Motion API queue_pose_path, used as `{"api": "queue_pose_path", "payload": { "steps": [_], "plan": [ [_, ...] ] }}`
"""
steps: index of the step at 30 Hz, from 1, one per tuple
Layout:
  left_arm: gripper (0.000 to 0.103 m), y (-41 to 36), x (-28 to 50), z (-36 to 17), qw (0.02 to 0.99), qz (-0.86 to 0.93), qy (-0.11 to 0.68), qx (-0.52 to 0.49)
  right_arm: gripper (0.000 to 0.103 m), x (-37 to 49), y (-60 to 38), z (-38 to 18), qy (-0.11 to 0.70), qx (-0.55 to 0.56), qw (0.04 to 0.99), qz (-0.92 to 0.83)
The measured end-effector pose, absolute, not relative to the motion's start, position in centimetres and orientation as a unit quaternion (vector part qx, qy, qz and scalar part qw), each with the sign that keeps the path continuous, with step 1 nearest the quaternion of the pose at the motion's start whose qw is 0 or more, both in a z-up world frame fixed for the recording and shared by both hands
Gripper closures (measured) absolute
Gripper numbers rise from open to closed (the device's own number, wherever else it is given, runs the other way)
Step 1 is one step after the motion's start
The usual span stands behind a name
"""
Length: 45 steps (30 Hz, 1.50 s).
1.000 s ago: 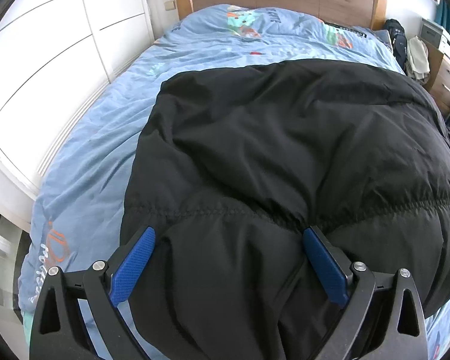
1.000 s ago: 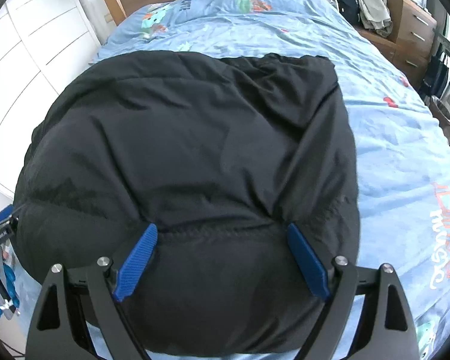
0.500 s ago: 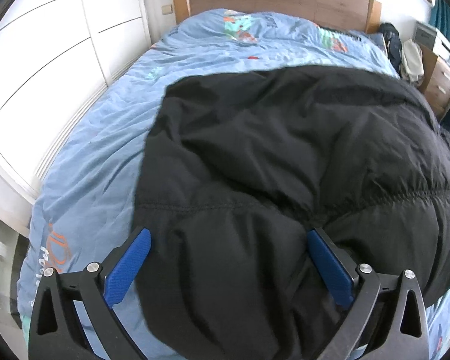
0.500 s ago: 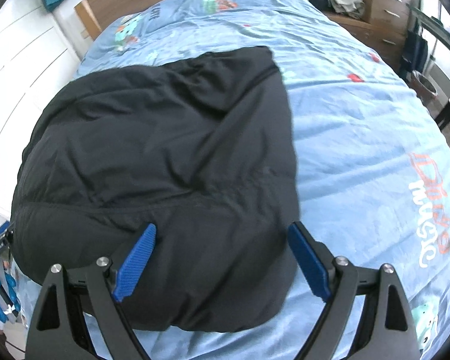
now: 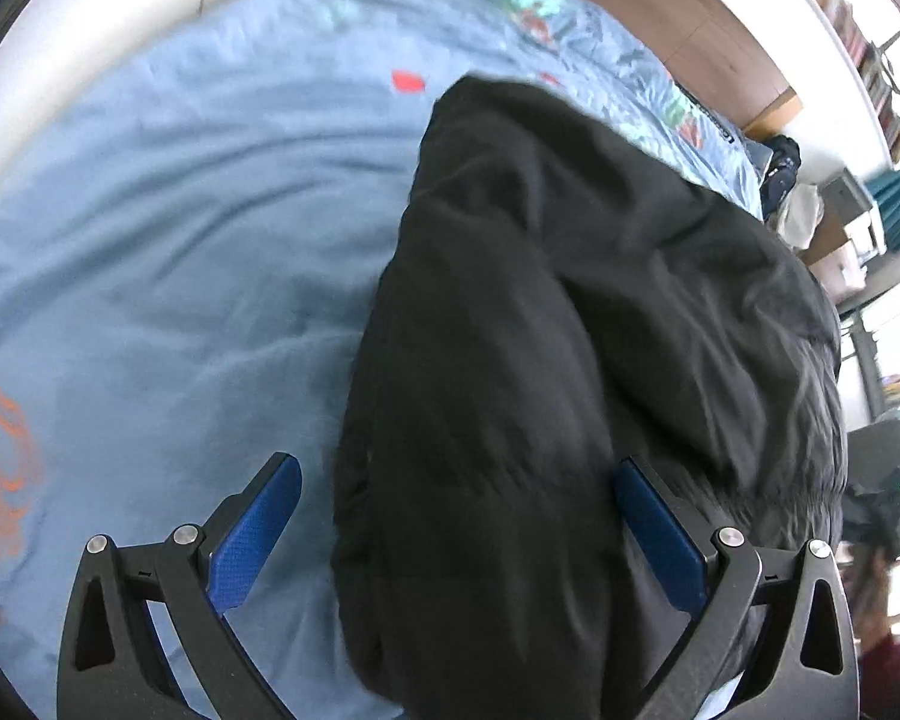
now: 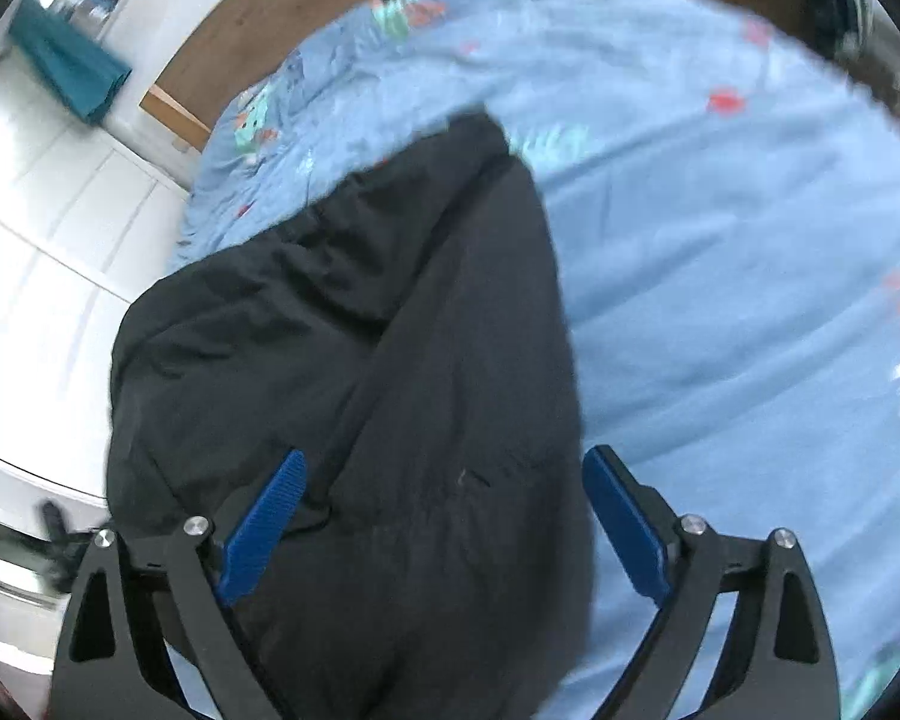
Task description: Fold large clothes
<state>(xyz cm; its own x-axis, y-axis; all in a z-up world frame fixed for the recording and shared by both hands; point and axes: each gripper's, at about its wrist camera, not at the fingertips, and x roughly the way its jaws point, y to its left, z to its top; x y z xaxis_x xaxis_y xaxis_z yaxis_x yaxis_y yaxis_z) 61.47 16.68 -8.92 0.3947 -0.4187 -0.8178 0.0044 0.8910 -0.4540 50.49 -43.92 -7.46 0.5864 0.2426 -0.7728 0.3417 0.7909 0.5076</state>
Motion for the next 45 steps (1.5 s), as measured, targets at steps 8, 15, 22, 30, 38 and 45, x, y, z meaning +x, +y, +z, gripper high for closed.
{"api": "queue_pose_path", "payload": {
  "steps": [8,15,22,30,38,45],
  "plan": [
    [0.001,15.8,64.9,-13.2,0.749,-0.218,0.565,-0.269,0.000,54.0,-43.8,-13.9,0.496,0.388,0.775,0.055],
    [0.001,15.1,65.3,-15.8,0.713,-0.256,0.568,-0.323,0.000,56.2,-42.2,-16.7,0.510,0.408,0.749,0.113],
    [0.001,14.5,64.2,-17.0,0.699,-0.264,0.556,-0.364,0.000,57.0,-40.2,-18.0,0.497,0.419,0.749,0.127],
    [0.004,12.0,62.4,-16.2,0.710,-0.247,0.548,-0.367,0.001,57.4,-36.6,-17.4,0.487,0.413,0.758,0.134],
    [0.056,10.0,59.6,-13.7,0.724,-0.243,0.535,-0.360,0.054,56.7,-32.9,-15.5,0.476,0.412,0.766,0.127],
    [0.081,8.8,59.6,-9.6,0.745,-0.232,0.508,-0.364,0.082,56.5,-27.0,-11.0,0.473,0.360,0.795,0.125]
  ]
}}
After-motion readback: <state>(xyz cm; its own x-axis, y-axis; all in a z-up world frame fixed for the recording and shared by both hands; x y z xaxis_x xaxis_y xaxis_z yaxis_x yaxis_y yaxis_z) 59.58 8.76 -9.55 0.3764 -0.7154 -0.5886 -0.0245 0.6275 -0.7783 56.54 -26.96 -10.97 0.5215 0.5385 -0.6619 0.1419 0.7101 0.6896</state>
